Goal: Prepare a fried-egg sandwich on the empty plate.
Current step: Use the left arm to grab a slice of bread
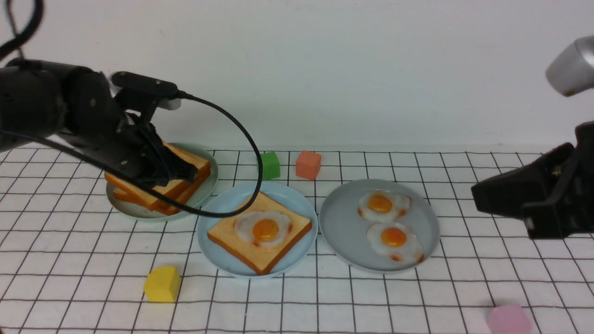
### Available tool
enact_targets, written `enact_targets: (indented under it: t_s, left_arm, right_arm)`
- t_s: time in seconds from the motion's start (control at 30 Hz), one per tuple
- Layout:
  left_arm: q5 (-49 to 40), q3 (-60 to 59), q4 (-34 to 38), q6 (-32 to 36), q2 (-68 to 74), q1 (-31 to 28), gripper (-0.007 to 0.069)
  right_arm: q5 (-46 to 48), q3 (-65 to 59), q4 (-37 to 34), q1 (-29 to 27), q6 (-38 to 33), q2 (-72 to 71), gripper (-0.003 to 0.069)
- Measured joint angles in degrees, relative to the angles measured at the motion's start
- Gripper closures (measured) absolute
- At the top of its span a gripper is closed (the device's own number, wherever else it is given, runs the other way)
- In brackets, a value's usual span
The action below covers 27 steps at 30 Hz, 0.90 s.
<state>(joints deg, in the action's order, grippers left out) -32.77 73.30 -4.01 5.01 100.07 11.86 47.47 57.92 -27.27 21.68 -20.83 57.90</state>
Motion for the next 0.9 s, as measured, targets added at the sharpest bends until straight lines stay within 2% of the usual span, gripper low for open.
enact_targets:
  t_s: [0.03,0.1,0.13,0.17,0.2,0.37,0.57,0.77,0.9]
  left_arm:
    - [0.0,0.4,-0.4,0.0,0.2,0.0,0.0533]
    - [0.0,3.1,-2.4,0.0,3.6,-0.1,0.0426]
    - [0.0,3.3,-2.5,0.0,3.8,-0.1,0.0426]
    - [0.0,5.1,-3.3,0.0,5.6,-0.1,0.0355]
    - [0.1,5.8,-3.7,0.0,6.4,-0.1,0.0326]
    - [1.1,8.8,-6.5,0.2,11.3,-0.1,0.0234]
    - [6.7,9.2,-10.6,0.2,15.6,-0.1,0.0229]
    - [8.1,9.5,-11.9,0.2,17.6,-0.1,0.0242]
    - [8.2,9.8,-12.1,0.2,18.1,-0.1,0.0279]
  right_arm:
    - [-0.1,0.0,0.0,0.0,0.0,0.0,0.0624]
    - [-0.1,-0.7,0.0,0.0,-0.1,0.0,0.0624]
    - [-0.1,-0.8,0.0,0.0,-0.1,0.0,0.0624]
    - [-0.1,-1.1,0.0,0.0,-0.1,0.0,0.0624]
    - [0.1,-1.2,0.0,0.0,-0.1,0.0,0.0624]
    - [1.9,-1.2,0.0,0.0,-0.2,0.0,0.0618]
    - [3.6,-1.2,-1.1,0.0,-0.1,0.0,0.0611]
    - [4.2,-1.2,-2.4,0.0,1.0,0.0,0.0605]
    - [4.7,-1.2,-2.5,0.0,1.1,0.0,0.0601]
